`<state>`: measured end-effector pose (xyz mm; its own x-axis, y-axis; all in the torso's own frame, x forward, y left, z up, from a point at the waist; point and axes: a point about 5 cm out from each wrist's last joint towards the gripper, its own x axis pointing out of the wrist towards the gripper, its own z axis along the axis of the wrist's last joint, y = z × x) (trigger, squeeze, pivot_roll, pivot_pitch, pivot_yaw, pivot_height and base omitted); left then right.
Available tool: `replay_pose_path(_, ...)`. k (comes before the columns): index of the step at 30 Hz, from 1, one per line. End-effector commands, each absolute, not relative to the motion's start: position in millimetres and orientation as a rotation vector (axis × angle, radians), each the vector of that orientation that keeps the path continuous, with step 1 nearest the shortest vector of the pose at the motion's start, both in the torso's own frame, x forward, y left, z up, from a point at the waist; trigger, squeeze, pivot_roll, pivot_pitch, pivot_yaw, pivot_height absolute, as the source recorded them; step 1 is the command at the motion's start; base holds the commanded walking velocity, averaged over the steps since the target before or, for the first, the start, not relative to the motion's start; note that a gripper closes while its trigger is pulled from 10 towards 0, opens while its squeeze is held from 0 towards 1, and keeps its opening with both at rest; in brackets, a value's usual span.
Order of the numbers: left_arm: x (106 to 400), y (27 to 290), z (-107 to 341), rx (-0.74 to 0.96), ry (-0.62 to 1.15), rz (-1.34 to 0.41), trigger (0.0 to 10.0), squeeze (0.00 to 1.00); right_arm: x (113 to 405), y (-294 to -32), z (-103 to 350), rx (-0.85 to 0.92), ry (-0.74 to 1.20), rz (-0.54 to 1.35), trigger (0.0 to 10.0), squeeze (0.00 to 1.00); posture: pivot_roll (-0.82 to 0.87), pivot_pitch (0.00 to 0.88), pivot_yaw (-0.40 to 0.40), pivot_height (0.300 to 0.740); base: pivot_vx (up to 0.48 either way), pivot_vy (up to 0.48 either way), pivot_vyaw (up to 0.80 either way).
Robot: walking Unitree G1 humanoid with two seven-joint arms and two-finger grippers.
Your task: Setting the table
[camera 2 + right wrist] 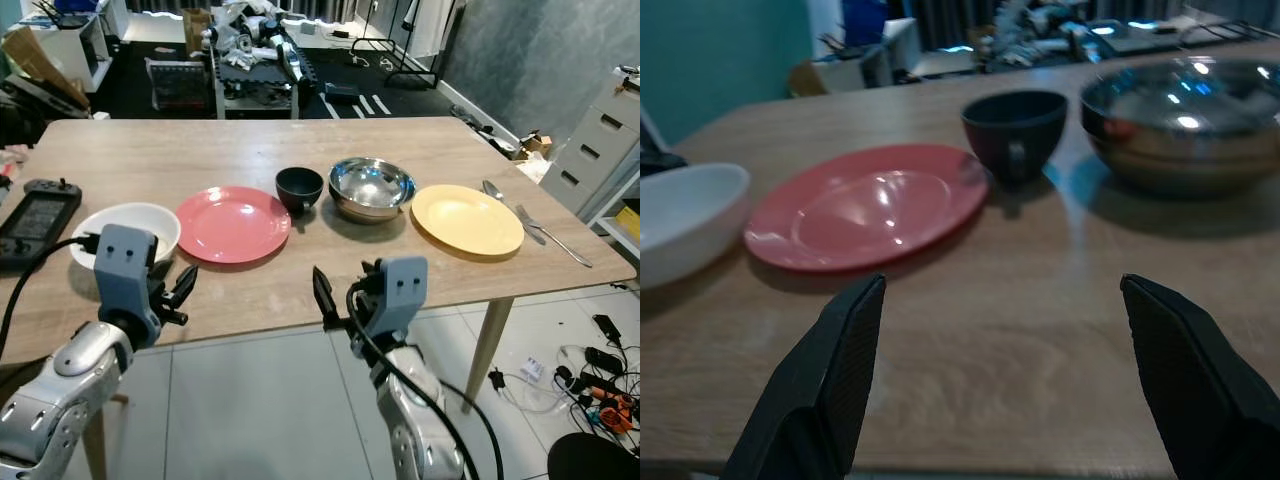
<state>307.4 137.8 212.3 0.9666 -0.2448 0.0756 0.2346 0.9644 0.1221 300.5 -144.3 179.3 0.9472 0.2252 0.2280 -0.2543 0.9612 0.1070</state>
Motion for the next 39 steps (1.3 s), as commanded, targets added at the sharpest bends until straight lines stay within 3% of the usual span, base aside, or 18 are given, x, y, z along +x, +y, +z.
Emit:
replay_pose_path(1,304.0,133.5,208.7,0.141,-0.105,-0.278,10.0,0.00,298.0,-149.3,175.1,0.118,-0.216,0.206,10.0,0.00,0.05,0.099,0.047,0.740,0.000,0.000,0.00)
replay_pose_path(8,289.9,129.6,197.4,0.136,-0.148,-0.263,10.0,0.00,292.8,-168.0,168.3,0.050,-0.224,0.094,10.0,0.00,0.04,0.095,0.049,0.740,0.000,0.000,0.00)
replay_pose_path(14,280.7,136.5,180.7,0.124,-0.140,-0.211,10.0,0.00,291.9,-172.8,163.0,0.035,-0.202,0.122,10.0,0.00,0.04,0.092,0.040,0.740,0.000,0.000,0.00)
replay_pose_path(25,290.8,151.8,185.0,0.177,-0.165,-0.199,10.0,0.00,288.4,-199.4,171.8,-0.069,-0.223,0.126,10.0,0.00,0.04,0.087,0.063,0.740,0.000,0.000,0.00)
replay_pose_path(39,307.0,149.2,187.8,0.177,-0.147,-0.239,10.0,0.00,282.5,-191.2,161.6,-0.026,-0.200,0.127,10.0,0.00,0.04,0.082,0.099,0.740,0.000,0.000,0.00)
